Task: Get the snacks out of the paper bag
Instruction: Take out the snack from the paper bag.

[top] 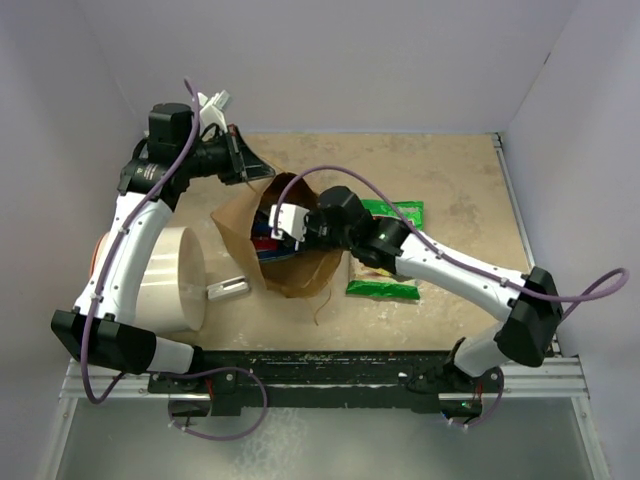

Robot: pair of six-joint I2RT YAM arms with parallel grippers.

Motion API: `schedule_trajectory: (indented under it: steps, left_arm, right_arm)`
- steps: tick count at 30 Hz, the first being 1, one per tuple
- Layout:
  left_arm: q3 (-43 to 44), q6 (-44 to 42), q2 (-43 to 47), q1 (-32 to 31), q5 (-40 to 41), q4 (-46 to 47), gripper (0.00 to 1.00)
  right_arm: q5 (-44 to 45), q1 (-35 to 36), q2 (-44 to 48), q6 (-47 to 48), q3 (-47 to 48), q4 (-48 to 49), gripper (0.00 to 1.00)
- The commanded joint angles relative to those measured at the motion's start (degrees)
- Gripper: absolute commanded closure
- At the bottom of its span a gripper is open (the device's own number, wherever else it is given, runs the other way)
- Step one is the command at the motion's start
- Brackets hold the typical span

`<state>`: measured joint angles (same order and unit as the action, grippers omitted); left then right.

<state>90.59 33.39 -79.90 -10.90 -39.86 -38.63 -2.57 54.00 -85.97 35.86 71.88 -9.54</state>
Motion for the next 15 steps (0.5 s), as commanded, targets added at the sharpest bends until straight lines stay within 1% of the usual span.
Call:
schedule_trajectory:
  steps: [1, 4, 6, 10, 14, 15]
  left_arm:
    - [3.42, 0.07, -0.22, 0.79, 1.00, 1.68, 1.00]
    - [4.12, 0.08, -0.74, 0.79, 1.26, 1.23, 1.00]
    - [4.31, 0.06, -1.20, 0.79, 1.23, 0.99, 1.00]
    - [4.26, -0.21, -1.32, 0.79, 1.15, 0.35, 1.00]
    - [3.94, -1.35, -0.83, 0.79, 2.21, -0.67, 1.00]
    - [3.99, -1.65, -0.84, 0.80, 2.76, -1.09, 1.00]
  right_arm:
    - [-0.05, -0.03, 5.27, -11.75, 7.81, -15.94, 1.00]
    - [0.49, -0.03, 10.45, -15.72, 9.76, -20.93, 1.00]
    - [2.80, -0.03, 13.89, -19.31, 10.47, -23.32, 1.00]
    - [10.09, -0.03, 20.69, -26.49, 10.98, -27.43, 1.00]
    - [17.11, -0.03, 26.03, -33.95, 11.23, -31.04, 1.00]
    - [19.98, -0.03, 26.84, -36.13, 11.60, -31.72, 1.00]
